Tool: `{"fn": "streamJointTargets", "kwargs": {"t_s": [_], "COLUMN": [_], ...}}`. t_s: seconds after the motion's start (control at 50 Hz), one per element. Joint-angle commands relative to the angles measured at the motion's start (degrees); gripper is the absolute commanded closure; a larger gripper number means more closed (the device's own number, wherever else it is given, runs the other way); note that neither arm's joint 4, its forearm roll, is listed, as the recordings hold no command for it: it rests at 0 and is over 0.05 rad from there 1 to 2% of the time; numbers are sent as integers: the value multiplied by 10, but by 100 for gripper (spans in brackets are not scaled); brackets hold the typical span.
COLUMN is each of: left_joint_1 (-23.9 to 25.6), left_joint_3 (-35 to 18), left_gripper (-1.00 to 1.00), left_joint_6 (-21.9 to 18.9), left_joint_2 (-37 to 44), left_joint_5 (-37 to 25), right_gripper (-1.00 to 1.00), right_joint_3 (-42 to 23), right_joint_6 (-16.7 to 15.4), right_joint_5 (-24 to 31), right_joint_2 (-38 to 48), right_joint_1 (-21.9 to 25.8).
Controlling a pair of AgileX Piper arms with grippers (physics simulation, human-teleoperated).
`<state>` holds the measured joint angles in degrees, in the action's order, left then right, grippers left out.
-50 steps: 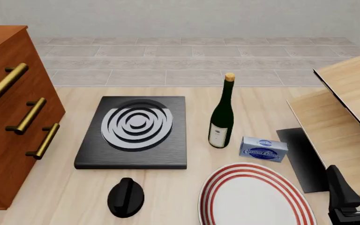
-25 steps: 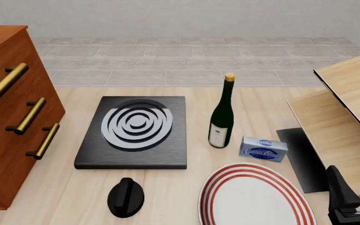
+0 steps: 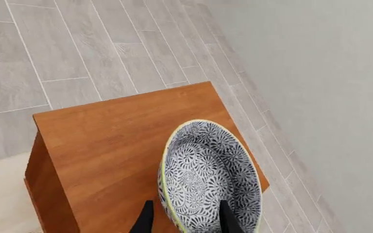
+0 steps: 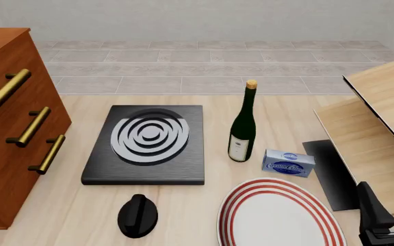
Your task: Put the bowl on the top of the cabinet.
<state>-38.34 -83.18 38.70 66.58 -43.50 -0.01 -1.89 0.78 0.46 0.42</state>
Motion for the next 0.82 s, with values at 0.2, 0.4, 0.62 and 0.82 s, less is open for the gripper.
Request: {"fn": "streamJointTargets", "kwargs": {"t_s": [0.2, 0.4, 0.62, 0.82], "left_joint_1": [-26, -9, 14, 20], "left_joint_3": [35, 57, 75, 74], "left_gripper": [-100, -100, -100, -100], "left_joint_6": [5, 14, 26, 26], "left_joint_2": [-61, -110, -173, -206], "left_joint_5": [1, -9, -24, -36], "right_gripper": [-100, -100, -100, -100], "right_joint_3": [0, 0, 0, 0], "right_joint_6": [-1, -1, 1, 2], "right_joint_5": [0, 0, 0, -1], "right_joint_2": [-2, -2, -2, 0], "right_joint_1": [1, 1, 1, 1]}}
